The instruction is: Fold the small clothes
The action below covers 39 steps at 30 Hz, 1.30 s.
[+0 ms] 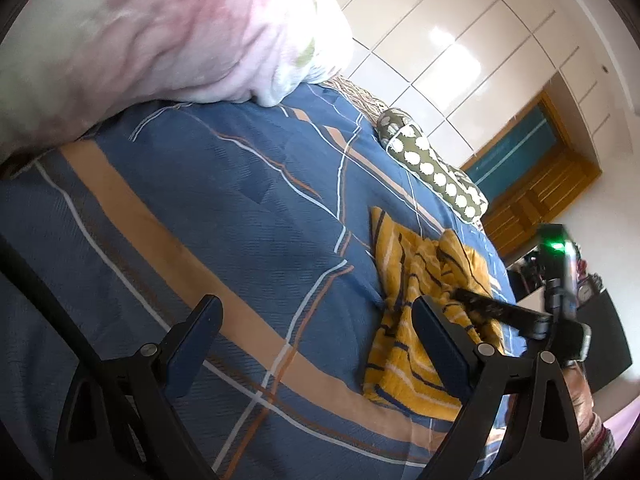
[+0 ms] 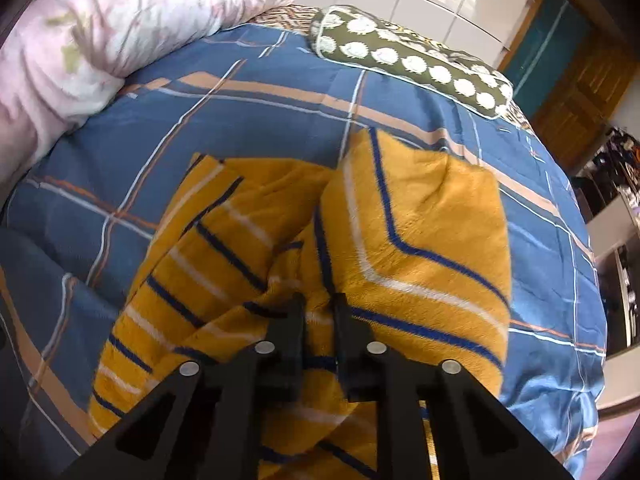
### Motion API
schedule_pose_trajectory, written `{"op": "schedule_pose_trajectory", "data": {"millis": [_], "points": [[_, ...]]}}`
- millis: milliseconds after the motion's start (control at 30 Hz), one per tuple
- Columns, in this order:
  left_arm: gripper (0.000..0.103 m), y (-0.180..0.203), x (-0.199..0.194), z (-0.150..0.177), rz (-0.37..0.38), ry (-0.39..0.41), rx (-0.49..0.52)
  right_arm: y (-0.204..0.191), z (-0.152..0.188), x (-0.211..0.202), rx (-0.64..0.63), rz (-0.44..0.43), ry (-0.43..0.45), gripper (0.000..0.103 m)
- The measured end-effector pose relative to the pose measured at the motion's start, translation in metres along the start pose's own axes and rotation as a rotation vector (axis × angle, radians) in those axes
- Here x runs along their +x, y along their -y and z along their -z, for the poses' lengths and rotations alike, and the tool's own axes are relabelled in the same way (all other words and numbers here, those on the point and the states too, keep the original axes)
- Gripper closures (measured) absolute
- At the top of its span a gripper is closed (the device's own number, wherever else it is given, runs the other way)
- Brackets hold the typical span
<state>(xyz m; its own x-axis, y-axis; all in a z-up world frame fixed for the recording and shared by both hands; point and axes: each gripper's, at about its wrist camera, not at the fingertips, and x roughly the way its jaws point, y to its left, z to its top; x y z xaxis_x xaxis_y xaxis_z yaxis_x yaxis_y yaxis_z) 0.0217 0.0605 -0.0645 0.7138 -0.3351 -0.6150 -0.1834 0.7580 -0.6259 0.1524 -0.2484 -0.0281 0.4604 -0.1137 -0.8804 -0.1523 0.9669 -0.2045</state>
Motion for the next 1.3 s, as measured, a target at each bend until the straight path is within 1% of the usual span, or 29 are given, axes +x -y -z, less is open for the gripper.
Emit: {"op": "schedule_pose_trajectory", "data": {"millis": [100, 200, 267, 333, 433, 467, 500, 533, 567, 600, 633, 700, 733, 767, 800, 833, 867, 900, 933, 967, 1000, 1033, 1067, 1100, 1133, 1200, 1233, 1300], "points": [[0.009, -0.005, -0.005, -0.002, 0.013, 0.006, -0.017, 0.008, -0.004, -0.032, 0.068, -0.049, 0.078, 0.092], [0.009, -0.010, -0.008, -0.004, 0.023, 0.012, -0.040, -0.003, -0.011, -0.052, 0.062, -0.100, 0.120, 0.094], [0.009, -0.013, -0.008, -0.004, 0.027, 0.006, -0.053, -0.018, -0.016, -0.052, 0.033, -0.132, 0.118, 0.094], [0.009, -0.013, -0.006, -0.004, 0.020, 0.003, -0.050, -0.036, -0.019, -0.043, 0.004, -0.154, 0.104, 0.094], [0.009, -0.013, -0.006, -0.004, 0.010, 0.004, -0.044, -0.057, -0.011, -0.017, -0.008, -0.189, 0.042, 0.094], [0.009, -0.014, -0.007, -0.005, 0.007, 0.006, -0.046, -0.062, -0.005, -0.004, -0.015, -0.230, 0.003, 0.093], [0.009, -0.015, -0.006, -0.005, 0.006, 0.007, -0.051, -0.066, 0.000, 0.000, -0.021, -0.257, -0.015, 0.093], [0.009, -0.016, -0.006, -0.006, 0.007, 0.007, -0.058, -0.067, 0.004, 0.006, -0.027, -0.301, -0.029, 0.089], [0.009, -0.017, -0.006, -0.007, 0.008, 0.007, -0.067, -0.064, 0.005, 0.006, -0.023, -0.334, -0.025, 0.085], [0.009, -0.018, -0.006, -0.007, 0.007, 0.006, -0.074, -0.060, 0.005, 0.004, -0.013, -0.365, -0.021, 0.083], [0.009, -0.018, -0.005, -0.008, 0.005, 0.007, -0.078, -0.053, 0.003, -0.005, 0.008, -0.424, -0.017, 0.079], [0.009, -0.017, -0.003, -0.007, -0.004, 0.005, -0.076, -0.040, 0.002, -0.024, 0.037, -0.536, 0.019, 0.078], [0.009, -0.016, -0.002, -0.007, -0.010, 0.003, -0.074, -0.033, 0.003, -0.036, 0.043, -0.578, 0.048, 0.078], [0.009, -0.015, -0.001, -0.006, -0.013, 0.001, -0.073, -0.027, 0.005, -0.050, 0.046, -0.588, 0.090, 0.078], [0.009, -0.015, 0.000, -0.006, -0.014, 0.000, -0.073, -0.021, 0.008, -0.061, 0.055, -0.570, 0.132, 0.078], [0.009, -0.013, 0.001, -0.006, -0.016, -0.001, -0.071, -0.020, 0.012, -0.066, 0.068, -0.544, 0.149, 0.078], [0.009, -0.013, 0.002, -0.006, -0.016, -0.002, -0.069, -0.017, 0.016, -0.065, 0.085, -0.501, 0.147, 0.080], [0.009, -0.011, 0.004, -0.007, -0.017, -0.002, -0.064, -0.016, 0.021, -0.059, 0.092, -0.458, 0.137, 0.083], [0.009, -0.009, 0.004, -0.006, -0.020, -0.001, -0.058, -0.018, 0.024, -0.054, 0.085, -0.431, 0.127, 0.090], [0.009, -0.007, 0.005, -0.006, -0.024, 0.000, -0.053, -0.023, 0.030, -0.041, 0.071, -0.418, 0.092, 0.093], [0.009, -0.006, 0.006, -0.006, -0.027, 0.000, -0.046, -0.028, 0.037, -0.026, 0.079, -0.458, 0.039, 0.093], [0.009, -0.004, 0.005, -0.005, -0.028, 0.002, -0.042, -0.033, 0.044, -0.014, 0.088, -0.516, -0.018, 0.093], [0.009, -0.003, 0.006, -0.005, -0.031, 0.004, -0.037, -0.045, 0.055, 0.006, 0.083, -0.615, -0.124, 0.093], [0.009, -0.002, 0.006, -0.005, -0.033, 0.005, -0.036, -0.053, 0.064, 0.015, 0.072, -0.653, -0.165, 0.093], [0.009, -0.001, 0.007, -0.005, -0.030, 0.005, -0.035, -0.054, 0.070, 0.010, 0.067, -0.647, -0.116, 0.093], [0.009, 0.002, 0.008, -0.005, -0.021, 0.005, -0.033, -0.049, 0.070, -0.003, 0.047, -0.665, -0.094, 0.093], [0.009, 0.006, 0.009, -0.004, -0.014, 0.001, -0.024, -0.040, 0.071, -0.013, 0.049, -0.682, -0.069, 0.093], [0.009, 0.014, 0.015, -0.003, 0.001, -0.015, 0.004, -0.010, 0.072, -0.043, 0.056, -0.702, 0.023, 0.093]]}}
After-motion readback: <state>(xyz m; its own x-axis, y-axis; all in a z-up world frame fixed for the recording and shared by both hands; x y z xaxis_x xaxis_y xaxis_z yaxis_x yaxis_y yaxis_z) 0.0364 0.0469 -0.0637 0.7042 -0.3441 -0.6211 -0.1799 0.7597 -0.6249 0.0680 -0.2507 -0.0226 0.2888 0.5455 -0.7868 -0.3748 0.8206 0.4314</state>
